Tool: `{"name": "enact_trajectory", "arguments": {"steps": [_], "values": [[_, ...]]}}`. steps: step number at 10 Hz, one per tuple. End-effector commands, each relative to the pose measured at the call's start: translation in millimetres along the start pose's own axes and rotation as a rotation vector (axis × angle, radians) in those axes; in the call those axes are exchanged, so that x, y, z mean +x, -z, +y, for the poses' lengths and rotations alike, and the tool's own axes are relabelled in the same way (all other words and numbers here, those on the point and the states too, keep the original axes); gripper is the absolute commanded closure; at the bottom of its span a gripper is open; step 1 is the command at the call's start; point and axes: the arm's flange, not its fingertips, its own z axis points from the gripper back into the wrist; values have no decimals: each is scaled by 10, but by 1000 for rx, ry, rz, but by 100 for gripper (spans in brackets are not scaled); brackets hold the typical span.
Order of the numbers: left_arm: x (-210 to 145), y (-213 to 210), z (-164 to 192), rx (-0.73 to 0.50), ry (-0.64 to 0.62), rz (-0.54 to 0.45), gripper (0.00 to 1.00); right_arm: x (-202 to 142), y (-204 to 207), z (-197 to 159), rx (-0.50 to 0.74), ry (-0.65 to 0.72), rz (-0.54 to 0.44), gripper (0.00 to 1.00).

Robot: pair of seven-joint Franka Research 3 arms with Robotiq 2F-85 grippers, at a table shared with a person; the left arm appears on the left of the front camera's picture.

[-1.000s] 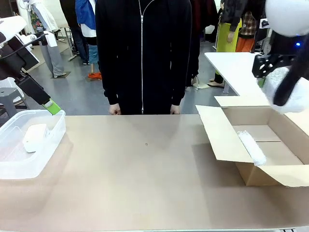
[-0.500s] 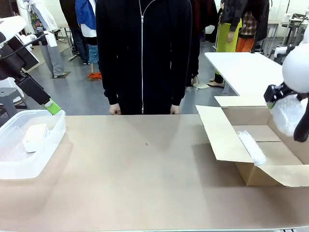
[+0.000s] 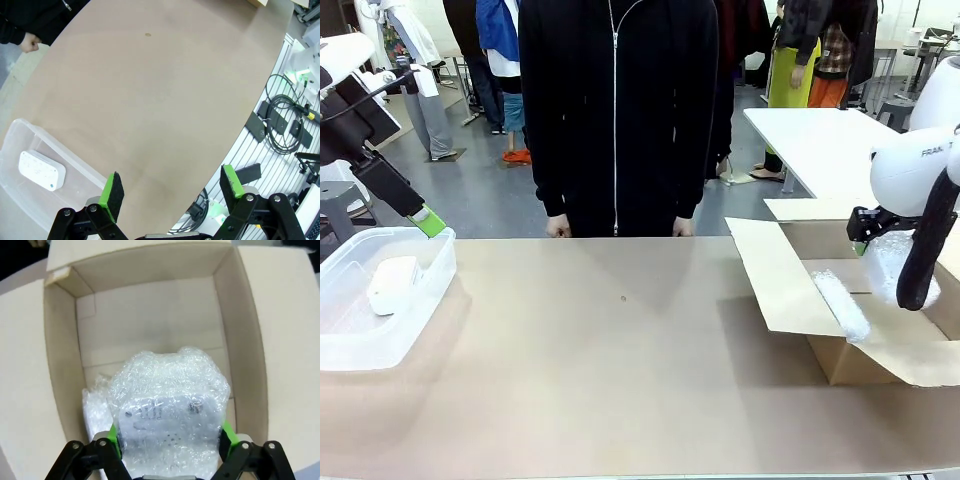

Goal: Separate and place wrapped and unwrapped clocks.
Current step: If the picked Digital clock is wrapped, place it in the Package Box ; if not, place it in the Organizing box.

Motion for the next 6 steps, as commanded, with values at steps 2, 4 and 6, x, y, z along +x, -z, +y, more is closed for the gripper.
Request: {"name": "enact_trajectory", "arguments": {"steps": [2, 4, 6], "values": [[2, 0, -2, 3, 0, -7, 0, 152, 105, 115, -101, 7, 23, 18], [2, 0, -2, 3, 0, -7, 0, 130, 168, 122, -136, 4, 40, 0], [2, 0, -2, 3, 0, -7, 0, 115, 151, 117, -136, -2, 34, 0]]}}
